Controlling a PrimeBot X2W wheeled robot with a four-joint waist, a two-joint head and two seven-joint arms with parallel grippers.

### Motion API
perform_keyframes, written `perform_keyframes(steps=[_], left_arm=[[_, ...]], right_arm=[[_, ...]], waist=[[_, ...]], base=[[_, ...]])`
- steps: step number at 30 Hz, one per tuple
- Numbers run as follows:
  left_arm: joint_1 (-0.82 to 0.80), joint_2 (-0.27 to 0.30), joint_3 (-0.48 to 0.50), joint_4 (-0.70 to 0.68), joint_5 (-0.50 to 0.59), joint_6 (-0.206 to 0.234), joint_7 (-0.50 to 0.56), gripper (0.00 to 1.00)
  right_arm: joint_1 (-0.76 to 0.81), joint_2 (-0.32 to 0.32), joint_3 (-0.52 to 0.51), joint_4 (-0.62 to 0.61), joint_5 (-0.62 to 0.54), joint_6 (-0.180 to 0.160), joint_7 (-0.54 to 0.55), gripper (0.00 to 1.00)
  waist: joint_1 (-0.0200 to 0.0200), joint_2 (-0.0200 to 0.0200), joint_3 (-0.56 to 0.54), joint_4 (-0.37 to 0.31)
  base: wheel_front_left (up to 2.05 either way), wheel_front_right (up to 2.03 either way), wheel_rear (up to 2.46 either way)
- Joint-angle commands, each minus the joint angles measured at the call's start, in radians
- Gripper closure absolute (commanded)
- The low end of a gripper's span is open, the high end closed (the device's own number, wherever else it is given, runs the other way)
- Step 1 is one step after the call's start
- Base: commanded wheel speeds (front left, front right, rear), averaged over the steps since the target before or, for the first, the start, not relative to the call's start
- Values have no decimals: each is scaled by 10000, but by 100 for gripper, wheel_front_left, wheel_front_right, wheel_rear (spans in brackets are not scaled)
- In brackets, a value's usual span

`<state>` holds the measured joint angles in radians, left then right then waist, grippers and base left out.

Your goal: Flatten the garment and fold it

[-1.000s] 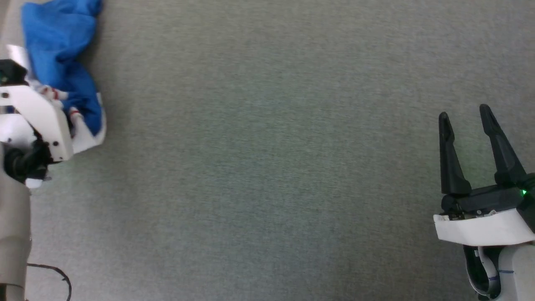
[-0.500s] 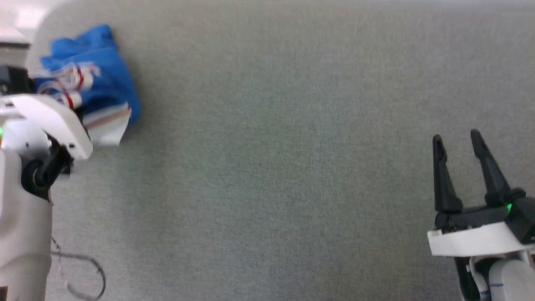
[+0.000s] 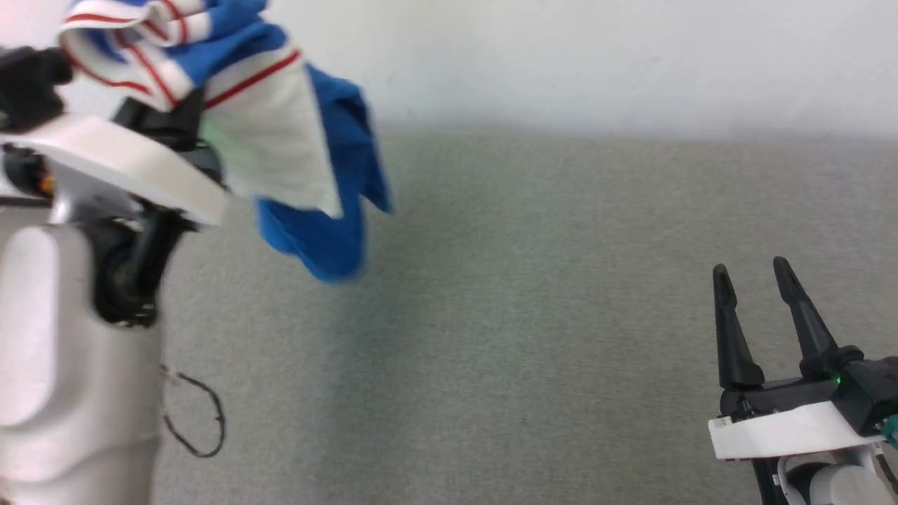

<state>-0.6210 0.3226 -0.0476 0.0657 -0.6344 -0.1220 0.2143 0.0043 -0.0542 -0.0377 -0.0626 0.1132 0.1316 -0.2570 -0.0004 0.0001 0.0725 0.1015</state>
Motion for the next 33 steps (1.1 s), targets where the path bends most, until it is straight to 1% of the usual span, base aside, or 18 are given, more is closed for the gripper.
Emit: perform_keyframes(steps=[1,6,8,11,12,13,15,17,20,24,25,26,27,30,33], left_arm=[[127,-404,-272,-342,-52,64,-85,100],[169,-1546,-1241,-783,3,212,-251,100],[106,-1966,-1670,-703,61,198,-424,100],[-114,-2405,-2206,-369,26,174,-898,100],[-114,-2405,-2206,-369,26,174,-898,100],[-208,-2498,-2359,-226,-5,175,-1110,100],[-389,-2617,-2657,117,-46,195,-1618,100],[-432,-2682,-2812,610,-224,330,-2264,100],[-232,-2712,-3023,1704,-497,530,-3093,100],[371,-2719,-3242,3668,-1114,664,-3547,100],[501,-2720,-3220,4159,-1291,733,-3671,82],[584,-2720,-3303,4688,-1198,831,-3736,18],[671,-2713,-3396,5226,-1102,908,-3730,0],[738,-2614,-3549,6471,-834,1067,-3912,0],[662,-2528,-3722,7156,-524,989,-4272,0]], right_arm=[[34,30,-33,-43,-41,-9,-47,0],[-120,36,24,-76,95,-9,-47,0],[-216,37,73,-76,137,-9,-47,0],[-374,37,90,-88,213,-9,-47,0],[-374,37,90,-88,213,-9,-47,0],[-430,37,89,-93,247,-9,-47,0],[-508,38,39,-117,327,-9,-47,0],[-547,38,-44,-146,398,-9,-47,0],[-601,38,-107,-162,498,-9,-47,0],[-699,38,-98,-183,562,-9,-47,0],[-720,38,-92,-176,567,-9,-47,0],[-740,39,-79,-156,562,-9,-47,0],[-756,39,-68,-135,553,-9,-47,0],[-785,39,1,-67,506,-9,-47,0],[-742,39,49,-20,424,-9,-47,0]], waist=[[4,-1,-379,-756],[4,-1,-90,-1634],[4,-1,95,-2043],[4,-1,415,-2667],[4,-1,415,-2667],[4,-1,529,-2877],[4,-1,749,-3208],[4,-1,955,-3425],[4,-1,1277,-3607],[4,-1,1591,-3616],[4,-1,1634,-3586],[4,-1,1663,-3541],[4,-1,1683,-3472],[4,-1,1651,-3220],[4,-1,1468,-2827]], base=[[0,0,0],[0,0,0],[0,0,0],[0,0,0],[0,0,0],[0,0,0],[0,0,0],[0,0,0],[0,0,0],[0,0,0],[0,0,0],[0,0,0],[0,0,0],[0,0,0],[0,0,0]])
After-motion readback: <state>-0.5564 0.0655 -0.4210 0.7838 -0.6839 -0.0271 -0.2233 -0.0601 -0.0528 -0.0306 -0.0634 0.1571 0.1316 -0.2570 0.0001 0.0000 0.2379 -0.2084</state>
